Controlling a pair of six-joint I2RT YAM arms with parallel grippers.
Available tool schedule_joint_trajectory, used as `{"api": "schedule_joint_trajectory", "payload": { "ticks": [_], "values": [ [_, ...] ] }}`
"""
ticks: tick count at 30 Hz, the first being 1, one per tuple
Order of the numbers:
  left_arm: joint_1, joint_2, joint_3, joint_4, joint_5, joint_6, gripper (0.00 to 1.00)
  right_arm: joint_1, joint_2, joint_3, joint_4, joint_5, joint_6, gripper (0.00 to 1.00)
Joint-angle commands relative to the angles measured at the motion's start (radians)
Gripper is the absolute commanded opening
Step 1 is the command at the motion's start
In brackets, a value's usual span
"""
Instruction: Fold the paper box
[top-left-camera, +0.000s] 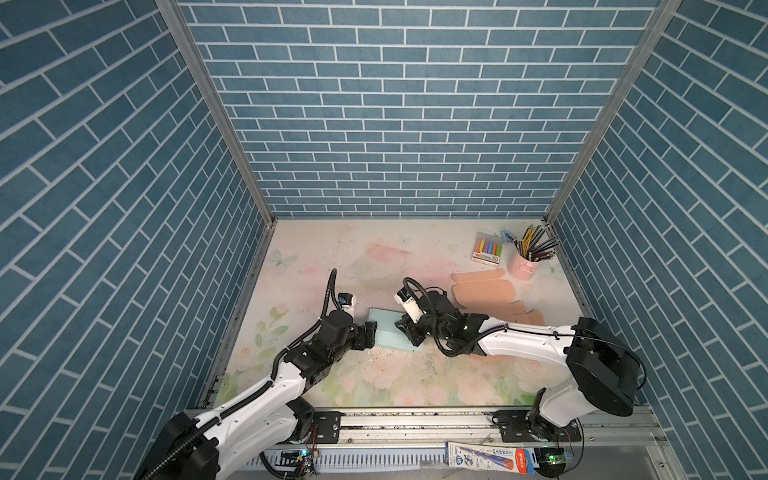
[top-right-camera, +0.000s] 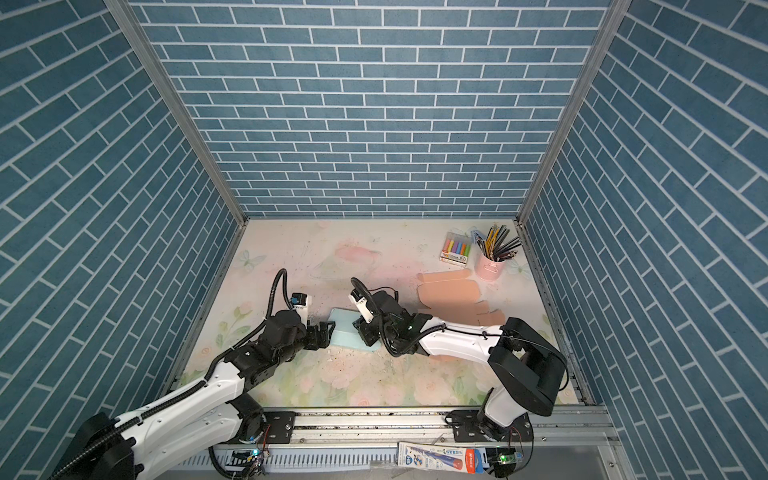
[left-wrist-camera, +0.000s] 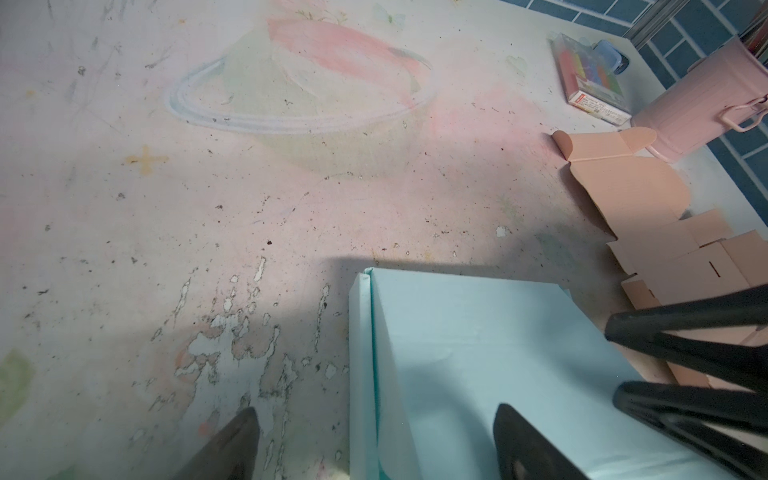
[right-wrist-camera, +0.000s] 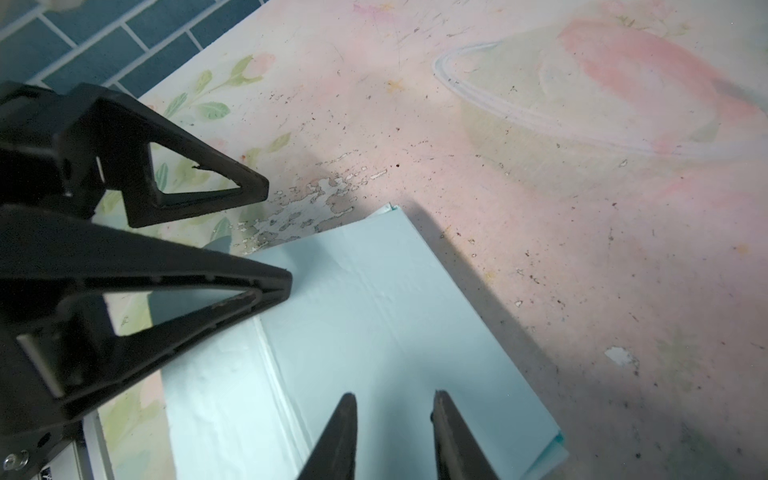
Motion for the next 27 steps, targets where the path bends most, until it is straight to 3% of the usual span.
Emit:
{"api": "schedule_joint_trajectory", "payload": {
  "ticks": [1,27],
  "values": [
    [0.008,-0.016,-0.03,0.01,0.001,-0.02,0.88,0.013,0.02,0.019,-0.026,0.012,0.001,0.32],
    [0.007,-0.075,-0.109,0.027,0.046,-0.098,0.88,0.053,0.105,0.067,-0.098,0.076,-0.013,0.31]
  ]
}}
